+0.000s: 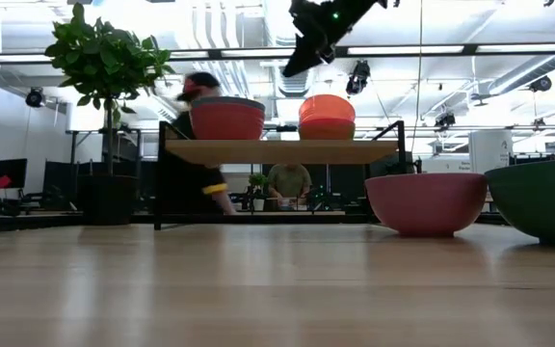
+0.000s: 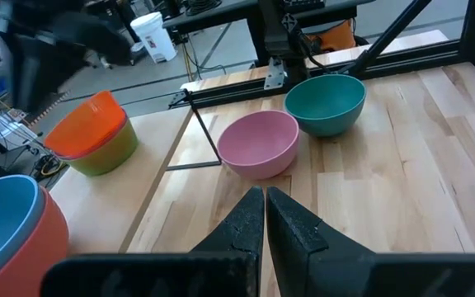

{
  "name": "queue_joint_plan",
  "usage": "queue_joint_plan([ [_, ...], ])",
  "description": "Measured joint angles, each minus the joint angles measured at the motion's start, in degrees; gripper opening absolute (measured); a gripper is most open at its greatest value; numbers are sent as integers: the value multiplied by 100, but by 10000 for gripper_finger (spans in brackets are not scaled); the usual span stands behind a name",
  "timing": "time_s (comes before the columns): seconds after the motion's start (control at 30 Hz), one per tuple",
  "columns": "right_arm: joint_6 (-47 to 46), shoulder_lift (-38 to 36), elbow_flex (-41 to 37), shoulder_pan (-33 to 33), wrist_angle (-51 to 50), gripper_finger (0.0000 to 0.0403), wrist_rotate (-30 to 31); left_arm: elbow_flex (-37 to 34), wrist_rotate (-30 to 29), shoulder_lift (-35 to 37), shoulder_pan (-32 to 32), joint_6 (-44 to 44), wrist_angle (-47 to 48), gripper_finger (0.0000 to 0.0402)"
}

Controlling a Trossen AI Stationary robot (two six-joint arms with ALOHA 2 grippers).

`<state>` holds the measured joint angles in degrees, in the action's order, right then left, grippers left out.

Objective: Place and stack bowls onto a shelf
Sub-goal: Stack the small orange bowl on top of the small violet bowl on the shelf

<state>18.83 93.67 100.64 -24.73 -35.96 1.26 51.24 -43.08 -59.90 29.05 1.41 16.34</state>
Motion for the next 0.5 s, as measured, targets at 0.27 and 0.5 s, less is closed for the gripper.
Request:
queue_joint_plan([
  [0.27, -424, -9, -636, -265, 1135, 12, -25, 0, 5, 0, -2, 13, 47, 0],
  [0.5, -600, -40, -1439, -280, 2031, 9, -11, 0, 8, 0, 0, 17, 81, 0],
])
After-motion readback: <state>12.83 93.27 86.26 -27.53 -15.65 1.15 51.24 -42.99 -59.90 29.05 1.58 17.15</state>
